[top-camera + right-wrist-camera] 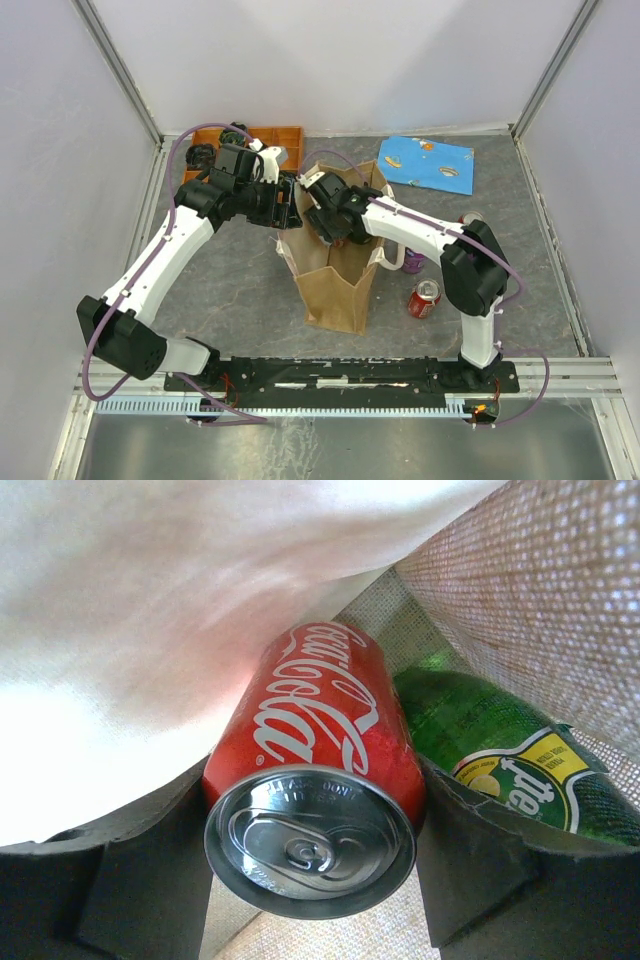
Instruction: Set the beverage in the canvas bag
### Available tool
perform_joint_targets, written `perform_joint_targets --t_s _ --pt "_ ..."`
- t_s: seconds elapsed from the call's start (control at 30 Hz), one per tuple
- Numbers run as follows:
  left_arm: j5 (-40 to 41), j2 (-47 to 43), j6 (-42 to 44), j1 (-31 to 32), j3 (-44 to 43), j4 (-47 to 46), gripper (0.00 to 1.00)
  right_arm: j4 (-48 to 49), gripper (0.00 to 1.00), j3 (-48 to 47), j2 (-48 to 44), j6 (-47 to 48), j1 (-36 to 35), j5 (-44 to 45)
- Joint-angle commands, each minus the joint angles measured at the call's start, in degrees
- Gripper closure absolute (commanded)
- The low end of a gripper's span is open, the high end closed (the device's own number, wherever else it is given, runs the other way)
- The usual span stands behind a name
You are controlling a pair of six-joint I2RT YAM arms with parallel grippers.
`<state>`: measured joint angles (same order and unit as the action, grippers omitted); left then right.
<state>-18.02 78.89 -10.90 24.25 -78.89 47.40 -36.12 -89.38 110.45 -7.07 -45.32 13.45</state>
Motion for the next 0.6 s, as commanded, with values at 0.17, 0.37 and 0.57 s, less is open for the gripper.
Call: perform_joint_targets --t_s 0.17,0.37,0.57 --pt "-0.79 -2.16 2.11 0.25 0.1 -2.44 0.28 -0.72 0.93 -3.69 1.29 0.45 0.5 7.25" --pt "-1.13 -1.71 2.11 0.19 -0.4 -2.57 0.27 -0.91 0.52 -3.54 1.05 -0.14 0.5 9.62" --pt "-1.48 -1.13 1.86 0.23 -0.82 -2.57 0.27 0.33 0.3 -2.46 -0.31 -0.23 0.45 11.77"
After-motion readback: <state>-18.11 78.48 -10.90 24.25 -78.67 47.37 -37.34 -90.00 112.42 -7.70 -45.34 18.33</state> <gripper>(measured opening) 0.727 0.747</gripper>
